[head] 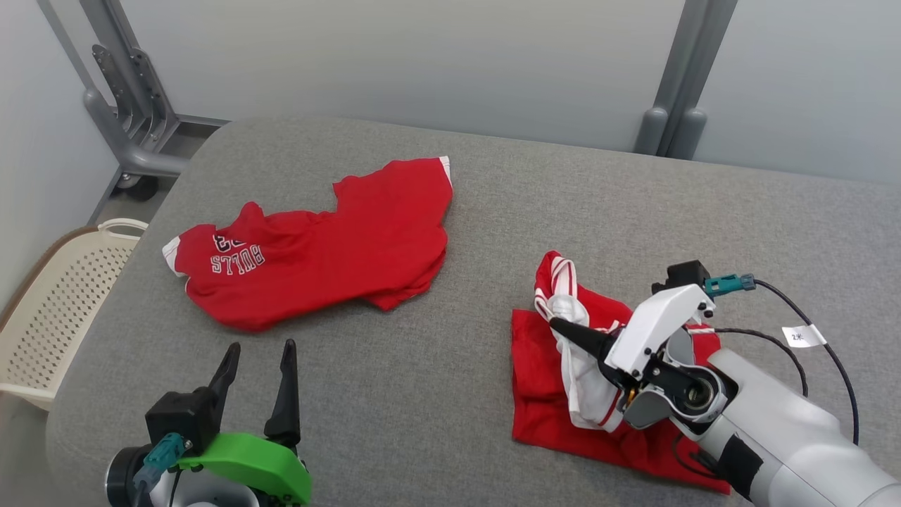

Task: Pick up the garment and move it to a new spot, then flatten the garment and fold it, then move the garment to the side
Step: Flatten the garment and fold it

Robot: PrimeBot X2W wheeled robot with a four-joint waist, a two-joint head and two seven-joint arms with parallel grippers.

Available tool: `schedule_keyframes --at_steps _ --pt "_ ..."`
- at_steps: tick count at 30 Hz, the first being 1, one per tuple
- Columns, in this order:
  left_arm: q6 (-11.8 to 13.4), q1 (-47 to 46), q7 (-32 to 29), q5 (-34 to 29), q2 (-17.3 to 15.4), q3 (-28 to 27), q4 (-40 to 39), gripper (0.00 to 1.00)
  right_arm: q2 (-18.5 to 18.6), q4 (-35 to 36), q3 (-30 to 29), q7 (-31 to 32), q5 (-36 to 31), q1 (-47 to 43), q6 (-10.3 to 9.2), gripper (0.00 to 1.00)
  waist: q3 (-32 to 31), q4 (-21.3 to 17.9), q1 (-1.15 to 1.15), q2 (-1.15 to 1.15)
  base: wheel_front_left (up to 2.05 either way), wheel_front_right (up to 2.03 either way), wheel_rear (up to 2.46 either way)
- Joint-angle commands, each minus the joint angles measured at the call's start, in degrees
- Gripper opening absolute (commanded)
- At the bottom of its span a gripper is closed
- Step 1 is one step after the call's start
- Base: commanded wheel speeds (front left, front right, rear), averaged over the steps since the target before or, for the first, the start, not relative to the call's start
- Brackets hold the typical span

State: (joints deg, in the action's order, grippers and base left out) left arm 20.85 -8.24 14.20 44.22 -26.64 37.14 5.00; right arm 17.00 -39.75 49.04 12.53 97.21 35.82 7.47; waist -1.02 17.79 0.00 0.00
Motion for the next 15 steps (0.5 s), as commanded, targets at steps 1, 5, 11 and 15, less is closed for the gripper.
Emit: schedule_keyframes --at_steps 1,5,11,15 --pt "-0.2 -0.83 0.16 0.33 -0.05 -0.04 0.09 1.0 -0.13 -0.27 -0.02 0.16 -0.32 0.51 0.04 0.0 0.1 -0.06 0.0 0.0 0.0 0.0 0.0" --pt "-0.24 -0.87 0.23 0.41 -0.02 -0.05 0.19 1.0 -0.95 -0.15 -0.09 0.42 -0.87 0.8 0.04 1.0 0.24 -0.43 0.0 0.0 0.0 0.0 0.0" --pt "-0.3 -0.61 0.36 0.45 -0.11 -0.05 0.01 1.0 0.05 3.84 -1.06 -0.74 -2.16 1.21 0.03 1.0 -0.02 -1.81 0.0 0.0 0.0 0.0 0.0" --pt "-0.12 -0.2 0.4 0.47 -0.19 -0.08 -0.13 1.0 2.55 7.99 -1.92 -3.09 -4.15 0.37 0.03 1.0 -0.31 -2.99 0.0 0.0 0.0 0.0 0.0"
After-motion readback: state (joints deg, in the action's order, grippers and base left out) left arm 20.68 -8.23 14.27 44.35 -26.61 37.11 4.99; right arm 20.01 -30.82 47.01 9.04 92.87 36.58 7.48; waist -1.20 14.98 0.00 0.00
